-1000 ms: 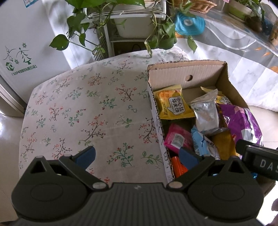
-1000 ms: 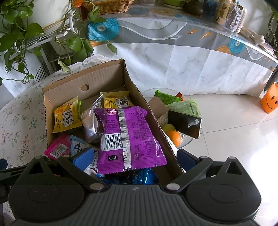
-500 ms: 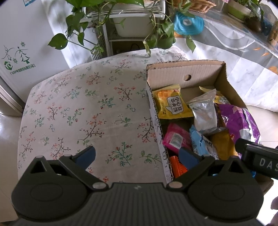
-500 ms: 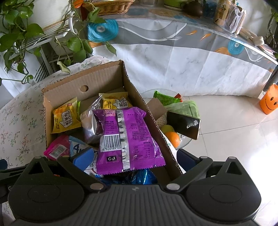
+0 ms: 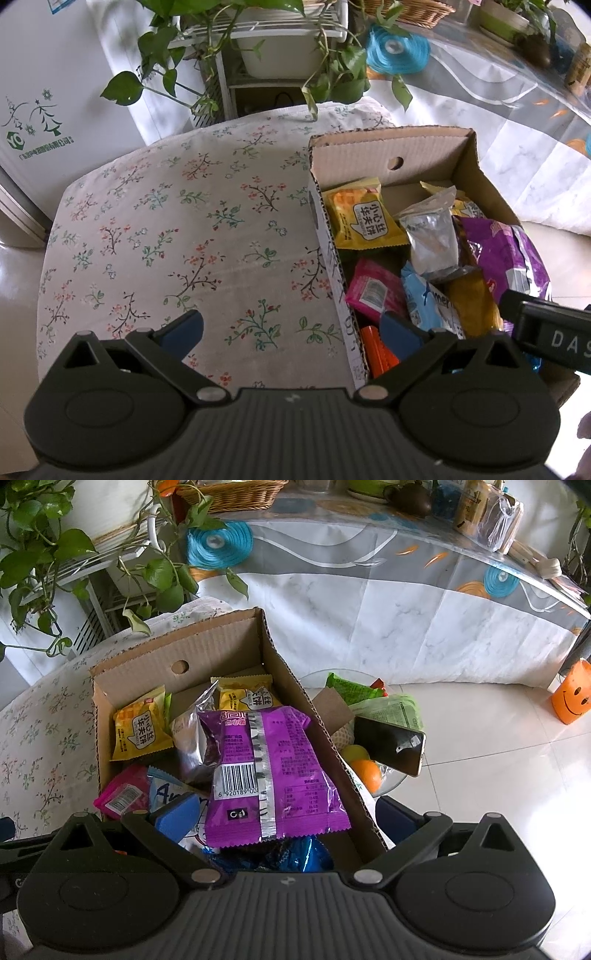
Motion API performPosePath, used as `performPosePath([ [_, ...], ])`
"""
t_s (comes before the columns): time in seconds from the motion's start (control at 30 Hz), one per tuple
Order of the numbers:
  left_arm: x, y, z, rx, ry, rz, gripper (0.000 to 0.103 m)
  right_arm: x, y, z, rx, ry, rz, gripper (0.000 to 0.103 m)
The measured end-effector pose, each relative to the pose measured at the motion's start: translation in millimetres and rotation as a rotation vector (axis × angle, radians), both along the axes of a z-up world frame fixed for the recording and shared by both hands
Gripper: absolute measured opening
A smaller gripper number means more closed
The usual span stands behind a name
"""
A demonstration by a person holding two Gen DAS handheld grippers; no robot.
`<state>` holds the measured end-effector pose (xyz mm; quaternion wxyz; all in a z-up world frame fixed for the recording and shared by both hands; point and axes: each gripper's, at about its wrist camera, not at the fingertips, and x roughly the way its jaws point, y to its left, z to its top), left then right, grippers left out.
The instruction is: Organize snacks
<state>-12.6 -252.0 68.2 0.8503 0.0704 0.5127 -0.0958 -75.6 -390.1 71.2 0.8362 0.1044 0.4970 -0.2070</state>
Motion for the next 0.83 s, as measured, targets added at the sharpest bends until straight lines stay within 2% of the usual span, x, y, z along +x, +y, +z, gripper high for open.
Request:
performPosePath([
  [0.43,-14,6,8,0.006,-0.026,-0.044,0.101,-1,12,3,-0.001,-0.011,0.044,0.103],
  [0.73,-22,35,16,0.007,-0.043,-0.009,0.101,-9,15,4,-0.001,-0.035,0.004,0.103],
  [0.83,-25,46,18,0.005,-0.046,-0.001,0.101,-11,23,3,0.002,-0.033,0.023,0.103],
])
